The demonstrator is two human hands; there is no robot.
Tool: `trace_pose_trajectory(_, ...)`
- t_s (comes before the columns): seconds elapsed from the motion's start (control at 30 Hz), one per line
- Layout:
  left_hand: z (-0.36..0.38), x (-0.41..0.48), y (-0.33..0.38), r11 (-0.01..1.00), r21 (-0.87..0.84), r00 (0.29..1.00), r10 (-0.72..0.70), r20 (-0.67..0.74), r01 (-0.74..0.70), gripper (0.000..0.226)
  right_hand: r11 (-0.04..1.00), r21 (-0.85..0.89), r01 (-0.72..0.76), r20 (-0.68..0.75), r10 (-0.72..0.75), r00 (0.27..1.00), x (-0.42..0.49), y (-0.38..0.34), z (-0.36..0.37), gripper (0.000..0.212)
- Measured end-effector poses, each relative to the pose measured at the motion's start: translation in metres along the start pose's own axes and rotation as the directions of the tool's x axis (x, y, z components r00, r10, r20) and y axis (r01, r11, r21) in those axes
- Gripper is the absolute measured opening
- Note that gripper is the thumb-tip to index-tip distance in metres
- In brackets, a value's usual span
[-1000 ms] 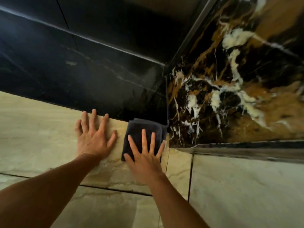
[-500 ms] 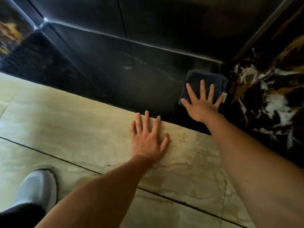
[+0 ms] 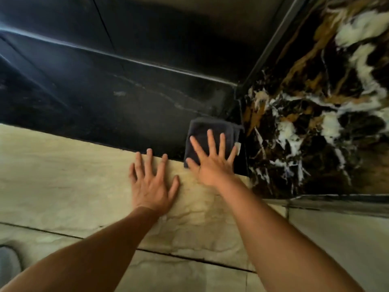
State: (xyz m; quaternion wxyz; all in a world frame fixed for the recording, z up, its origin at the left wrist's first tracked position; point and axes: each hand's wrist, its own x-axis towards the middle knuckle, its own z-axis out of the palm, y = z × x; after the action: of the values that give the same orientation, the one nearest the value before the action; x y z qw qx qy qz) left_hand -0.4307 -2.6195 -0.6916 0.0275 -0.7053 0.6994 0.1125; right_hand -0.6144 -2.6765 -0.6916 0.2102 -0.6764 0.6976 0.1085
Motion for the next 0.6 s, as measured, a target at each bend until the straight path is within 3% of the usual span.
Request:
trace_pose_trajectory(0.13,-0.002,-0.001,-0.001,0.999,-0.045,1.0,0.016,0.005,-0.016,0.073,0.998,0.026,-0.06,0.024,0.059,0.998,0.095,-0.006,-0.039,0.073)
trace_pose_trajectory(0.23,0.002,0.0,-0.004,0.998,-0.051,0.999,0.03,0.012,-0.03,0.073,0.993,0.042,-0.109,0.055,0.107,0.993,0.116,-0.009,-0.049,0.074)
trace_pose_trajectory(0.43,0.011,0.0,-0.006,1.0,-0.016,0.998,0.026,-0.058,-0.027,0.072,1.0,0.008,-0.023,-0.064,0.023,0.998,-0.001,-0.018,0.005,0.07)
trace_pose_trajectory(0.6,0.008,-0.002,-0.004,0.998,-0.061,0.999,0.024,-0.038,-0.026,0.072,0.998,-0.019,0.055,-0.019,-0.055,0.998,-0.103,0.012,0.039,0.062)
